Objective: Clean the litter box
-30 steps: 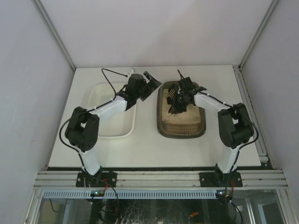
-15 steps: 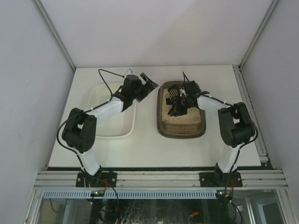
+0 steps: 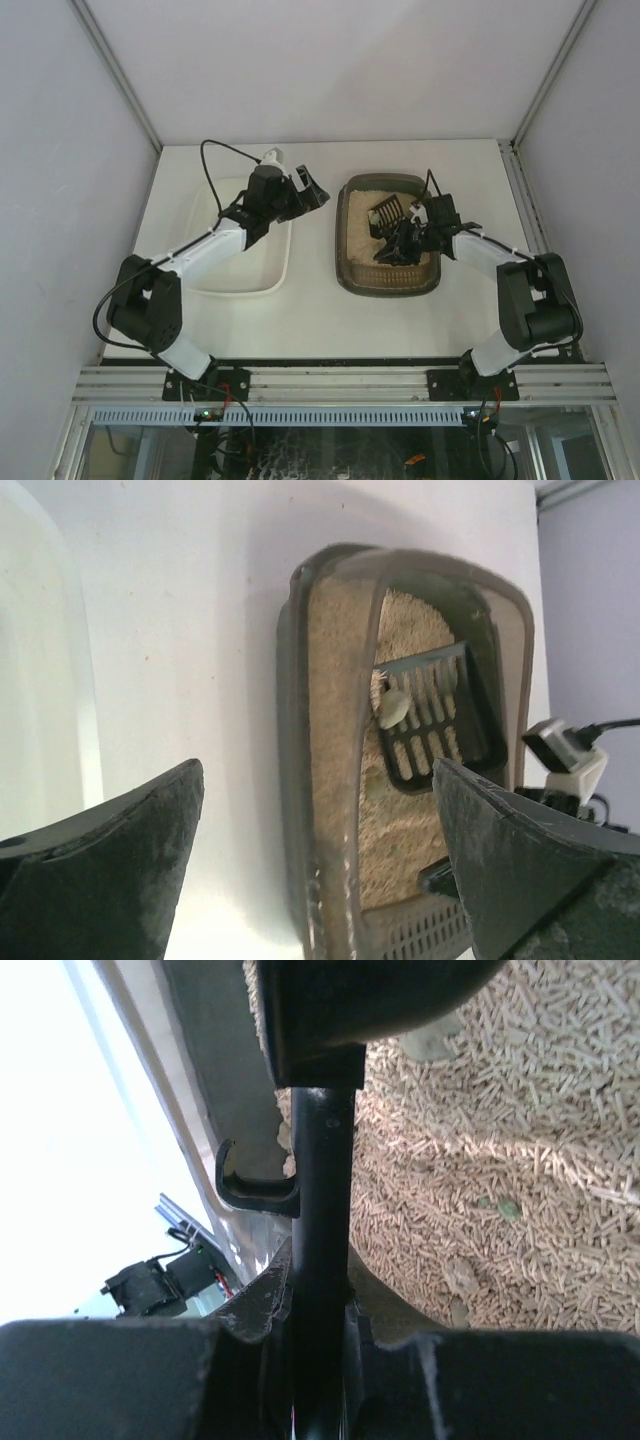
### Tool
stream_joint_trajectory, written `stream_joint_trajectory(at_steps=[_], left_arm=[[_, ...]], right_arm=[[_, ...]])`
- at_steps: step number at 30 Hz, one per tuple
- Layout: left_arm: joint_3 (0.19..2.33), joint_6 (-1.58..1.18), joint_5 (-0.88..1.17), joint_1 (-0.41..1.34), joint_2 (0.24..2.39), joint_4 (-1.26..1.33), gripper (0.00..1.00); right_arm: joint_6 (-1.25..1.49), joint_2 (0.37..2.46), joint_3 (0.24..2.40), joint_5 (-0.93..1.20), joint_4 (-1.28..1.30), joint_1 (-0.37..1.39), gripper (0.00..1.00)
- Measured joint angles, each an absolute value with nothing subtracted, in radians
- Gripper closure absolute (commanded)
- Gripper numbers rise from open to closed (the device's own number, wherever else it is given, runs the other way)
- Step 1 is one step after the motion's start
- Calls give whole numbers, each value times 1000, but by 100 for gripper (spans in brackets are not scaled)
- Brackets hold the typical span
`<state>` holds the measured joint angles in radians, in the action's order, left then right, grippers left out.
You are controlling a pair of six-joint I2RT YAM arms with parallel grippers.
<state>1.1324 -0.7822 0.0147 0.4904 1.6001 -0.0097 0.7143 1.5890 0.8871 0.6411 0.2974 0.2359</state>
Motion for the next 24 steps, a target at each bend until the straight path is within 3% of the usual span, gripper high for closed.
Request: stream_joint_trajectory(at_steps=[6,13,19,24], left_arm=[[1113,-619,59,490,1523,-105,0],[1113,-414,53,415,1366,-252,1],[1069,-372,65,271,1286,-323,1],[1032,-347,65,232,1254,-380,1]], right_arm=[[787,1462,703,710,94,216,100],[992,1351,379,803,-400,153,100],[1246,1481,232,886,-979,65,100],[1364,1601,246,928,-1227,92,100]])
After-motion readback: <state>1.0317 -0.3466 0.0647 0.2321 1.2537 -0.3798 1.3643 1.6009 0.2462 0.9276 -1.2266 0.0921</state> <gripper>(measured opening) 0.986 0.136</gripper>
